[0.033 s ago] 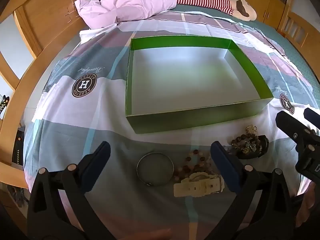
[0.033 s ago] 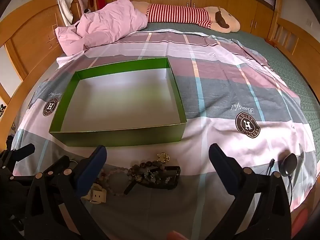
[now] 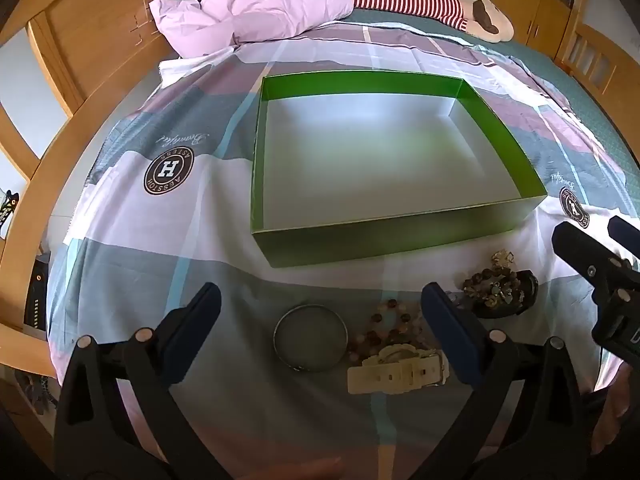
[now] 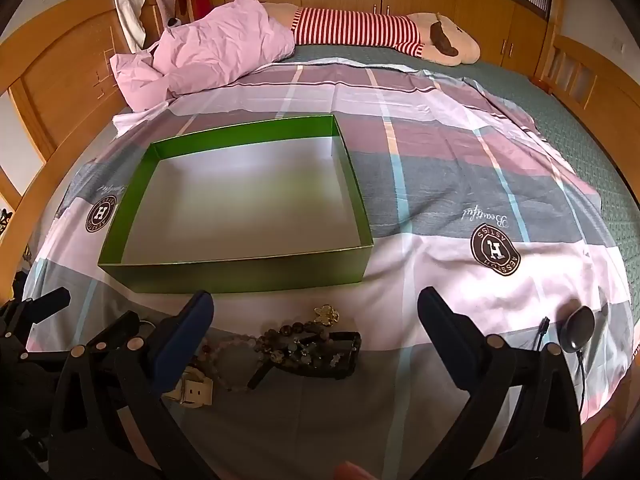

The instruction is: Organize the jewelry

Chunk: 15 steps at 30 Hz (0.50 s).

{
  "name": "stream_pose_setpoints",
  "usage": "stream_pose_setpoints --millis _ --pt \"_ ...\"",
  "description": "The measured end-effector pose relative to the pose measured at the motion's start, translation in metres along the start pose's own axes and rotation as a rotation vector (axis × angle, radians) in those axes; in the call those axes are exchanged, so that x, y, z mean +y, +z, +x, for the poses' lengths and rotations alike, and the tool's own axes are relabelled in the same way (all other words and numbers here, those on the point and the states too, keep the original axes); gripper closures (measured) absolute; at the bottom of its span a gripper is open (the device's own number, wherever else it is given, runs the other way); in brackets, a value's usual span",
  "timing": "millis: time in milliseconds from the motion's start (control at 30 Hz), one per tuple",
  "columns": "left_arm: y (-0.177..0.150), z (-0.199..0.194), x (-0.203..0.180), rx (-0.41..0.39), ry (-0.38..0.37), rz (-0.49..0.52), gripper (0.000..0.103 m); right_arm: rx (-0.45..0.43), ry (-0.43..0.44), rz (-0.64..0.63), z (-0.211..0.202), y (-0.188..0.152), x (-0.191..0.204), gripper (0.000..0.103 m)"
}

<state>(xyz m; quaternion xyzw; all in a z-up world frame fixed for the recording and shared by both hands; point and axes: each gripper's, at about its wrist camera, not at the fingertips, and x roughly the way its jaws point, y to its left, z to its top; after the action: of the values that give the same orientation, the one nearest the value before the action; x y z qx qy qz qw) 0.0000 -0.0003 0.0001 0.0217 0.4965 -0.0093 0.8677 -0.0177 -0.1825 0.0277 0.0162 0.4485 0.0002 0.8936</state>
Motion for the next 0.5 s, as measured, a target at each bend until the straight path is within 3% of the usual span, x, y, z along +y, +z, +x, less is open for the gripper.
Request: stream_pose_setpoints --millis 500 --pt "-0.0017 0.0042 0.0028 0.005 0.002 0.0 0.004 0.012 0.004 0.007 -0.0008 0.0017 -0.002 0.003"
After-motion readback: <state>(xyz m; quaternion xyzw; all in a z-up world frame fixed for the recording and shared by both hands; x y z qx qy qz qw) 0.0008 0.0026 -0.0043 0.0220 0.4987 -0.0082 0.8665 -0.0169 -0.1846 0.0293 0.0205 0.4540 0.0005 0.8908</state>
